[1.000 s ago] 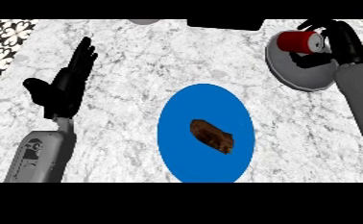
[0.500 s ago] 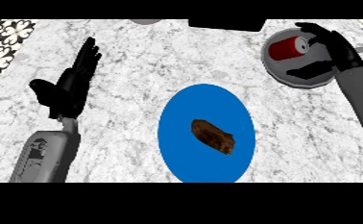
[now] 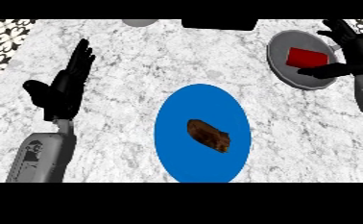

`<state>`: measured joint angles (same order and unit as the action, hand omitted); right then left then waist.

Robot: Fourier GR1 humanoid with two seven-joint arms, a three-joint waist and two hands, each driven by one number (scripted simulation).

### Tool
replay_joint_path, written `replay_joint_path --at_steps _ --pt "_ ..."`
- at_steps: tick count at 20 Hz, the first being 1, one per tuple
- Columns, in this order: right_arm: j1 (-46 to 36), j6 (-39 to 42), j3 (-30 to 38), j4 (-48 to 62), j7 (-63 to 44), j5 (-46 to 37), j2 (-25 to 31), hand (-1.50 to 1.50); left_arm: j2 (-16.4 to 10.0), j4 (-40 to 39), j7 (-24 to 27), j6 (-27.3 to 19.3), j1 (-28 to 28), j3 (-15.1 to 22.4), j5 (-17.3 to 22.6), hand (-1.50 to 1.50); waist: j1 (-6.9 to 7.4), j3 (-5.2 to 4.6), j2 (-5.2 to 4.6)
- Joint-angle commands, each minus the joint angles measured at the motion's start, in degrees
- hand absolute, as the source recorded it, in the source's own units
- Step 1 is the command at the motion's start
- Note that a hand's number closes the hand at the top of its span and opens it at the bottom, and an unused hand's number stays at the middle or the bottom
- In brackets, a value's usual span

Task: Pick the can from the plate and place it in the pan

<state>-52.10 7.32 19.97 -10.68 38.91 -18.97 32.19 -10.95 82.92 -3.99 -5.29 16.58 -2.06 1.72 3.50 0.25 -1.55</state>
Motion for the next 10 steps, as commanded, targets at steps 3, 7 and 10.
replay_joint_path --at_steps 3,7,10 --pt "4.1 17.8 4.0 2.3 6.0 4.8 6.2 -1.50 -0.2 3.9 -3.0 -0.7 -2.8 0.3 -0.3 0.00 -1.44 0.01 0.84" --pt "8.8 27.1 3.6 1.5 10.6 5.1 10.8 -1.50 -1.6 1.3 -0.9 1.2 -2.3 -1.9 1.2 0.00 -2.31 -0.07 0.97" --pt "10.6 31.5 3.5 -0.6 11.7 5.7 13.9 -1.50 -0.6 0.9 0.7 1.1 -3.7 -2.1 1.6 0.00 -2.75 -0.12 1.20"
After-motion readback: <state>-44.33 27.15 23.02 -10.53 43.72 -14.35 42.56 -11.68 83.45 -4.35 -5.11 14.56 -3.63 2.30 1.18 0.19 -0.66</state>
